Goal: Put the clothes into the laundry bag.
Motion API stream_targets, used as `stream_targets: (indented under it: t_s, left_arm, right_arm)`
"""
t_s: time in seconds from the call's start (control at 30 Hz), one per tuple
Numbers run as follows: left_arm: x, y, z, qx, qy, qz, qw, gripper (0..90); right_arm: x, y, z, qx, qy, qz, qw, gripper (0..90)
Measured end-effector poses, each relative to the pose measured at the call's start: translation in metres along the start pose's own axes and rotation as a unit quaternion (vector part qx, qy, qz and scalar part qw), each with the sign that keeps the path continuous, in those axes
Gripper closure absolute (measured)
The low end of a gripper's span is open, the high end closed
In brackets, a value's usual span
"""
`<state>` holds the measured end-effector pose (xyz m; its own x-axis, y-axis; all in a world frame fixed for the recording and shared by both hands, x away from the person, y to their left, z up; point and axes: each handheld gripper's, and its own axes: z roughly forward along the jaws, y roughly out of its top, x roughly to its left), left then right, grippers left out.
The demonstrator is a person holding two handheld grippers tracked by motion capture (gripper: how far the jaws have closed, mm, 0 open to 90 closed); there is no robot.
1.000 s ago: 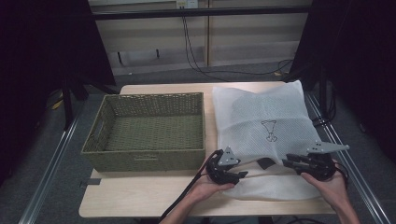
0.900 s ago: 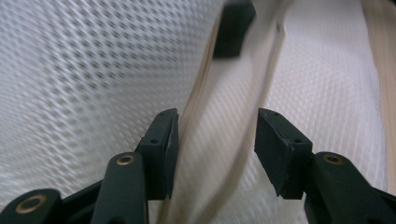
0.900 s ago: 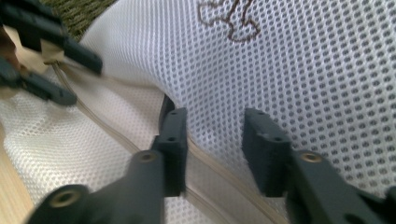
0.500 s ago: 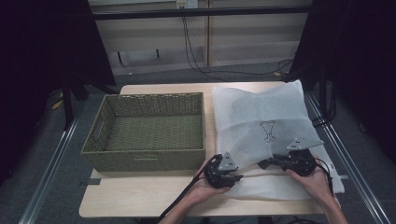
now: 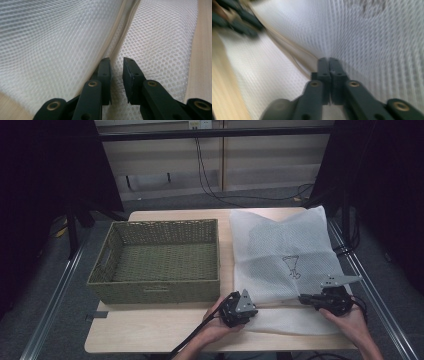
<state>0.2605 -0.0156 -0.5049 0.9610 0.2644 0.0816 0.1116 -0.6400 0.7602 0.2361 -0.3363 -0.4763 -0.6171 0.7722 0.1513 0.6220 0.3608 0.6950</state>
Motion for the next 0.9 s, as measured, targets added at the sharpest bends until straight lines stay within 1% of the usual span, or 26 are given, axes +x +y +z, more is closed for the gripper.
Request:
stream_targets:
  t_s: [0.03, 0.07, 0.1, 0.13, 0.2, 0.27, 0.3, 0.33, 0.37, 0.4, 0.43, 0.47, 0.5, 0.53, 0.57, 0.6, 0.63, 0.67, 0.7, 0.73, 0.77, 0.8, 0.83, 0.87, 0.9]
  left_arm:
    - [0.001, -0.001, -0.001, 0.002, 0.003, 0.001, 1.0, 77.1]
    - [0.003, -0.002, -0.003, 0.004, 0.004, -0.001, 1.0, 77.1]
    - [0.003, -0.002, -0.003, 0.004, 0.004, -0.001, 1.0, 77.1]
    - [0.007, -0.006, -0.006, 0.002, 0.003, -0.01, 0.9999, 77.1]
    - [0.008, -0.008, -0.006, -0.007, 0.002, -0.02, 0.9998, 77.0]
    - [0.009, -0.008, -0.007, -0.006, 0.001, -0.024, 0.9997, 76.9]
    - [0.009, -0.008, -0.007, -0.006, 0.001, -0.024, 0.9997, 76.6]
    - [0.009, -0.008, -0.007, -0.008, -0.005, -0.028, 0.9996, 75.6]
    - [0.009, -0.008, -0.007, -0.008, -0.005, -0.028, 0.9996, 73.0]
    - [0.011, -0.008, -0.008, -0.011, -0.022, -0.042, 0.9988, 71.3]
    - [0.011, -0.008, -0.008, -0.011, -0.022, -0.042, 0.9988, 70.1]
    - [0.011, -0.008, -0.009, -0.015, -0.03, -0.047, 0.9983, 68.4]
    - [0.011, -0.008, -0.01, -0.021, -0.035, -0.049, 0.998, 65.4]
    - [0.011, -0.007, -0.012, -0.024, -0.043, -0.052, 0.9975, 61.7]
    - [0.01, -0.006, -0.014, -0.027, -0.045, -0.057, 0.997, 58.9]
    - [0.01, -0.005, -0.016, -0.034, -0.047, -0.063, 0.9963, 55.6]
    - [0.01, -0.003, -0.018, -0.044, -0.056, -0.072, 0.9948, 52.2]
    - [0.01, 0.0, -0.021, -0.046, -0.061, -0.076, 0.9942, 50.1]
    - [0.01, 0.002, -0.024, -0.05, -0.064, -0.071, 0.9942, 47.6]
    - [0.01, 0.004, -0.027, -0.053, -0.063, -0.07, 0.9941, 44.9]
    - [0.01, 0.006, -0.03, -0.06, -0.068, -0.073, 0.9932, 42.1]
    - [0.012, 0.008, -0.034, -0.07, -0.075, -0.08, 0.9915, 39.0]
    - [0.012, 0.008, -0.034, -0.07, -0.075, -0.08, 0.9915, 37.6]
    - [0.014, 0.01, -0.038, -0.075, -0.075, -0.083, 0.9908, 37.6]
    - [0.016, 0.012, -0.044, -0.08, -0.064, -0.086, 0.9911, 33.3]
  right_arm:
    - [-0.002, -0.005, 0.002, 0.011, -0.012, 0.004, 0.9999, 86.8]
    - [-0.005, -0.009, 0.004, 0.015, -0.012, 0.014, 0.9997, 85.5]
    - [-0.008, -0.013, 0.005, 0.015, -0.014, 0.017, 0.9996, 84.0]
    - [-0.009, -0.016, 0.005, 0.016, -0.019, 0.023, 0.9994, 82.2]
    - [-0.011, -0.019, 0.004, 0.009, -0.023, 0.027, 0.9993, 82.2]
    - [-0.011, -0.019, 0.003, 0.001, -0.029, 0.027, 0.9992, 81.4]
    - [-0.011, -0.019, 0.003, 0.001, -0.029, 0.027, 0.9992, 81.4]
    - [-0.009, -0.017, 0.001, -0.014, -0.03, 0.025, 0.9991, 80.6]
    - [-0.007, -0.015, -0.002, -0.02, -0.031, 0.024, 0.999, 79.7]
    - [-0.005, -0.013, -0.004, -0.034, -0.036, 0.019, 0.9986, 78.7]
    - [-0.005, -0.013, -0.004, -0.034, -0.036, 0.019, 0.9986, 78.7]
    - [-0.001, -0.008, -0.009, -0.049, -0.044, 0.019, 0.9976, 74.7]
    - [0.002, -0.006, -0.011, -0.061, -0.049, 0.016, 0.9968, 73.7]
    - [0.004, -0.003, -0.014, -0.07, -0.046, 0.015, 0.9964, 73.6]
    - [0.007, -0.001, -0.016, -0.078, -0.044, 0.012, 0.9959, 72.5]
    - [0.009, 0.002, -0.018, -0.089, -0.043, 0.012, 0.9951, 70.0]
    - [0.011, 0.004, -0.02, -0.098, -0.045, 0.016, 0.994, 68.0]
    - [0.013, 0.007, -0.022, -0.107, -0.044, 0.017, 0.9931, 66.1]
    - [0.015, 0.009, -0.024, -0.114, -0.045, 0.02, 0.9923, 64.4]
    - [0.017, 0.011, -0.025, -0.122, -0.045, 0.019, 0.9913, 63.2]
    - [0.018, 0.013, -0.027, -0.129, -0.044, 0.017, 0.9905, 61.7]
    - [0.02, 0.015, -0.029, -0.135, -0.044, 0.02, 0.9897, 60.0]
    - [0.02, 0.015, -0.029, -0.135, -0.044, 0.02, 0.9897, 60.0]
    - [0.021, 0.017, -0.031, -0.143, -0.045, 0.018, 0.9886, 58.8]
    - [0.024, 0.018, -0.033, -0.151, -0.048, 0.019, 0.9873, 56.1]
